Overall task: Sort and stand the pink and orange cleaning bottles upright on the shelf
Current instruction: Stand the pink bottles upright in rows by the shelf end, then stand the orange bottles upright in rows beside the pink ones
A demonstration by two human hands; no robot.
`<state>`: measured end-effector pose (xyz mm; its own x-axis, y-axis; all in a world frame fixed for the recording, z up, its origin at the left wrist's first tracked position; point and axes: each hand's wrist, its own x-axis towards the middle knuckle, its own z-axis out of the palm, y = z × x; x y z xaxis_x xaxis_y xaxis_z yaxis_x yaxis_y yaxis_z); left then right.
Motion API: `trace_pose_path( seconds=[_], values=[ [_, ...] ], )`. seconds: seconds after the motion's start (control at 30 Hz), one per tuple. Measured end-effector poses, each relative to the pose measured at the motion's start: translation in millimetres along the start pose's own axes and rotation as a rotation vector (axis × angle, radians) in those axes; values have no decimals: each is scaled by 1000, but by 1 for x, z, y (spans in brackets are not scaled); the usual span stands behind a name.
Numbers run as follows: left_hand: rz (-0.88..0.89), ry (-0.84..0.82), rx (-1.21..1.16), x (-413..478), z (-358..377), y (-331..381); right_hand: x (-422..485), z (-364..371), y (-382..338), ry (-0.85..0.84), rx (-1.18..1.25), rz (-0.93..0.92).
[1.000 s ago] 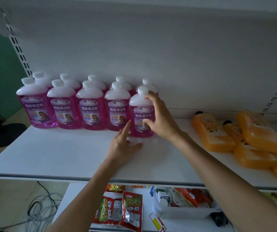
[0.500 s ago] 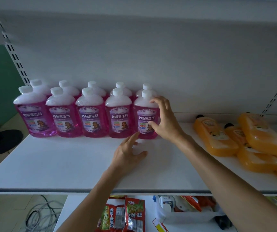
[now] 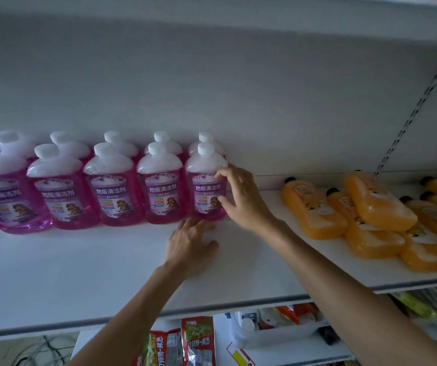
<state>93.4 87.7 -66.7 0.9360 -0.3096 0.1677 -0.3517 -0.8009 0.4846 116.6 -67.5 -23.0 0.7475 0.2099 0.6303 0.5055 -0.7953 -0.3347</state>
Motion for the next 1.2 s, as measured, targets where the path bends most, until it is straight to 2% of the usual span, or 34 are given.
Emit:
trace_pose_path(
  seconds=[0.13,0.33,0.47,0.53,0.67,0.77,0.83,0.87,1.07,1.13,1.2],
  values=[
    [30,1,-35,3,7,14,-24,-11,15,-154,34,83],
    [65,-81,-159,20,25,54,-14,-76,50,-145,-7,297],
    [5,-98,-341,38,46,91,-18,-105,95,-276,-126,438],
    [-60,-107,-414,44,57,112,-19,-122,111,-347,-106,494],
    [-157,-147,-365,60,77,150,-3,-152,142,-359,9,503],
    [-191,-141,-248,67,88,174,5,-150,164,-608,-71,590],
    [-209,-140,-244,68,96,177,4,-141,172,-807,-118,615],
    [-211,-123,-266,67,99,175,3,-135,176,-852,-96,600],
    [-187,-25,-559,61,107,169,0,-142,185,-707,223,644],
    [-136,11,-669,57,106,170,-3,-151,182,-600,330,604],
    [-60,37,-661,54,105,172,-6,-158,178,-501,345,516]
  ],
)
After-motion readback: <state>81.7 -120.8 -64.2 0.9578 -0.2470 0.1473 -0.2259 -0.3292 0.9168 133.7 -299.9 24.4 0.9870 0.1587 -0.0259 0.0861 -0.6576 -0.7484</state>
